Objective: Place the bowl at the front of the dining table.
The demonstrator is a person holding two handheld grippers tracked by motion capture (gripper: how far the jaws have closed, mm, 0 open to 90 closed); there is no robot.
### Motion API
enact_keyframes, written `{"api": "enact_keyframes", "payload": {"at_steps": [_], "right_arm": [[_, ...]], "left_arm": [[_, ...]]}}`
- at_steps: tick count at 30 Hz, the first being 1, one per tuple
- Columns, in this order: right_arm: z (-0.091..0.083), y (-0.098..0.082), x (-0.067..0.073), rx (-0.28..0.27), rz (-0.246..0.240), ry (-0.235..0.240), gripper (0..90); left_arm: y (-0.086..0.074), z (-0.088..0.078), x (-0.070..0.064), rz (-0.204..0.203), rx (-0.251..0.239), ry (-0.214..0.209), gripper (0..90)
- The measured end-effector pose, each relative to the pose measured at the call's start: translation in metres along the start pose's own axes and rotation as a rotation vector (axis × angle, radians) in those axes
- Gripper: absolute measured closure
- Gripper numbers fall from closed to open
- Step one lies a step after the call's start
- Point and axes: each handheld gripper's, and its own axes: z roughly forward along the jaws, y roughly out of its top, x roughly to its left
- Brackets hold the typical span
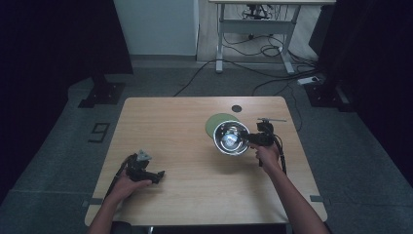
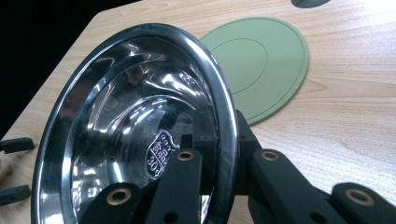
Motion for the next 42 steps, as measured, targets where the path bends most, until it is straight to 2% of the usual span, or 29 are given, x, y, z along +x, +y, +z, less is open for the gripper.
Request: {"api": "enact_keyframes", "payload": {"at_steps": [10,28,36,42], "right_arm": [[0.008,0.008,0.000,0.005,-0.015,-0.024,85.4],[0.028,0.010,-0.009,0.010,0.023,-0.036,85.3],[0.033,0.016,-0.005,0.013,0.013,-0.036,85.3],[0.036,0.016,-0.007,0.018,0.018,-0.048,85.4]], "left_arm": [[0.000,0.000,0.000,0.000,0.000,0.000,0.0],[0.000,0.000,0.000,0.000,-0.001,0.000,0.0],[0.000,0.000,0.000,0.002,-0.001,-0.001,0.0],[0.000,0.000,0.000,0.002,-0.001,-0.001,0.0]]}}
